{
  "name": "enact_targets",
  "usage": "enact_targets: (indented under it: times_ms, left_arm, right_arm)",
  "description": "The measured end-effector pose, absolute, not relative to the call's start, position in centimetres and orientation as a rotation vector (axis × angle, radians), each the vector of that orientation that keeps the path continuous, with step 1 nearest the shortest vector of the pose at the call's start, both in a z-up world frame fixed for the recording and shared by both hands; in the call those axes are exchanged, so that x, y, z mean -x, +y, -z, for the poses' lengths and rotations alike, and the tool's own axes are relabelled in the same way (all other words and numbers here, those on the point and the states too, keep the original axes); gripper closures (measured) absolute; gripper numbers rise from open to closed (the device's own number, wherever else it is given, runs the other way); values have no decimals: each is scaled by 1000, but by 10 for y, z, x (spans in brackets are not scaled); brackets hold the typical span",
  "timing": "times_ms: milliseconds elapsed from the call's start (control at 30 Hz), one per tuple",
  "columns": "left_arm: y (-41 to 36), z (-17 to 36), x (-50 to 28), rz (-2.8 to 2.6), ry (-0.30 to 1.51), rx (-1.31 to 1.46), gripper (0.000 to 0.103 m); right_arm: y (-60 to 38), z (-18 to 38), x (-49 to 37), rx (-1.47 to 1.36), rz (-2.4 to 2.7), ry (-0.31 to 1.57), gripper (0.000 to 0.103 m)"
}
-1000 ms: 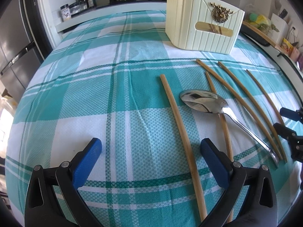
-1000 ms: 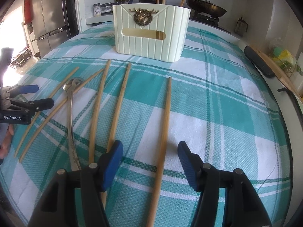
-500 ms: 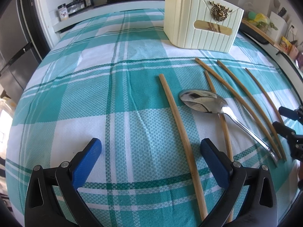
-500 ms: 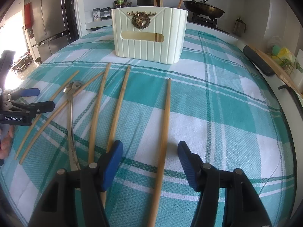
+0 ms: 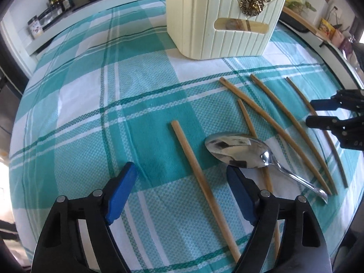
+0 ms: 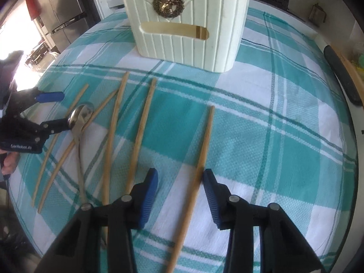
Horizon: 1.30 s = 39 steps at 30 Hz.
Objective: Organize utensils
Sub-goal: 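Close the left tool on a chopstick while the right tool grasps another chopstick, then lift both held chopsticks and carry them over the cream holder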
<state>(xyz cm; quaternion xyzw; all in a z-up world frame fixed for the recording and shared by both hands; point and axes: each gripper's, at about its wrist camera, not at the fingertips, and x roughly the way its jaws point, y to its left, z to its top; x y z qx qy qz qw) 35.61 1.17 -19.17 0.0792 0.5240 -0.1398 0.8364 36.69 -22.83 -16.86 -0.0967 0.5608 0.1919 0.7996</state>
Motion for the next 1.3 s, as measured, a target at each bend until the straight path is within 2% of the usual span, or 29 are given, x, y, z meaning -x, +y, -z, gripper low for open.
enact_targets:
  times_ms: [167, 233, 267, 300, 333, 367, 433, 633, 733, 800, 833, 967, 1300]
  left_arm:
    - [16, 188, -366, 287, 1113, -148, 48]
    - [20, 187, -370, 274, 1105, -129, 62]
    - [21, 187, -372, 270, 1101, -114, 71]
    - [22, 187, -374, 264, 1096, -99, 76]
    - [22, 187, -377, 259, 1090, -86, 87]
    - [22, 187, -378, 258, 1088, -73, 93]
    - [23, 186, -380, 258, 1085, -34, 97]
    - [29, 141, -363, 260, 964, 24, 98]
    - [35, 102, -348, 279, 873, 44, 98]
    - [40, 77, -337, 293, 812, 55, 98]
    - [42, 65, -330, 298, 784, 59, 98]
    - [51, 30, -311, 314, 692, 86, 98]
    - [53, 2, -302, 338, 599, 132, 99]
  right_arm:
    - [-219, 169, -389, 196, -381, 1199, 63]
    - [-217, 169, -396, 191, -359, 1196, 70]
    - [-216, 169, -399, 192, -342, 1195, 81]
    - [-217, 169, -405, 190, -319, 1186, 92]
    - [-217, 169, -405, 190, -319, 1186, 97]
    - [-218, 170, -408, 182, -319, 1184, 98]
    - [-223, 168, -416, 121, -340, 1172, 98]
    - [-242, 134, -407, -46, -392, 1084, 98]
    - [-249, 77, -385, -63, -436, 954, 98]
    - [-250, 63, -378, -63, -446, 919, 98]
    - [-252, 34, -360, -49, -460, 848, 98]
    - [-257, -11, -327, -14, -476, 721, 98]
    - [-253, -48, -301, 55, -430, 543, 98]
